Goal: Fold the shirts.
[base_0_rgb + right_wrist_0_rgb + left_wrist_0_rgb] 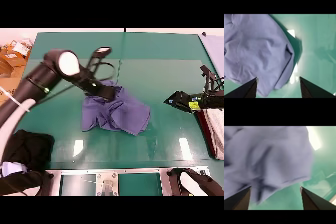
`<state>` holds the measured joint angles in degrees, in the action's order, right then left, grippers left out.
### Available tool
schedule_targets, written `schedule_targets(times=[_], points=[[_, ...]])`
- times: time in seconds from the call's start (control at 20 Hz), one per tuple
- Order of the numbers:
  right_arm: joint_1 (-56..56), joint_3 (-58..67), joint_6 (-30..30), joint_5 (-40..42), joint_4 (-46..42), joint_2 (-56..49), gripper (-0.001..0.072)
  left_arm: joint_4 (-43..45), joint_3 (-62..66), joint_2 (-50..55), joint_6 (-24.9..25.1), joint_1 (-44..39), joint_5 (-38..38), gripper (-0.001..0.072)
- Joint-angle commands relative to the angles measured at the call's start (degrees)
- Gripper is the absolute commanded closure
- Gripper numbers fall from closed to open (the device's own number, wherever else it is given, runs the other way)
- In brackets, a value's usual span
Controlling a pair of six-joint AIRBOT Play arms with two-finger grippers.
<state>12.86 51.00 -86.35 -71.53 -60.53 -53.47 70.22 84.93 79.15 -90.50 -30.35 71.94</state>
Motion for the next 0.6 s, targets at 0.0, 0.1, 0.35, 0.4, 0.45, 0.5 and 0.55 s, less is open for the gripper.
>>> schedule_targets(times=[0.0, 0.1, 0.35, 0.4, 0.45, 0.5, 0.55], points=[[-1.62, -4.59, 0.02, -0.15, 0.57, -0.24, 0.0127, 1.86, -1.36, 0.37, 0.55, 11.32, 11.19, 0.0013], [-4.02, -10.84, 0.04, 1.51, 1.62, -0.31, 0.0126, 1.86, -5.92, 0.33, 0.52, 17.33, 12.61, 0.0013], [-16.26, -21.55, 0.02, 10.03, 7.63, -1.57, 0.0127, -0.33, -24.76, 0.39, -0.57, 22.40, 3.41, 0.0013], [-18.67, -21.84, 0.02, 11.47, 9.84, -2.71, 0.0127, -3.08, -28.17, 0.39, -0.46, 22.27, 1.46, 0.0013], [-21.00, -21.84, 0.04, 12.98, 12.15, -4.04, 0.0128, -5.90, -30.71, 0.37, 0.63, 22.16, -0.22, 0.0012], [-23.41, -21.81, 0.04, 14.82, 14.64, -5.73, 0.0129, -8.70, -32.96, 0.39, 1.75, 22.18, -1.73, 0.0012], [-25.46, -21.75, 0.07, 16.31, 16.70, -7.74, 0.0131, -10.19, -34.62, 0.39, 2.56, 22.16, -2.84, 0.0013]])
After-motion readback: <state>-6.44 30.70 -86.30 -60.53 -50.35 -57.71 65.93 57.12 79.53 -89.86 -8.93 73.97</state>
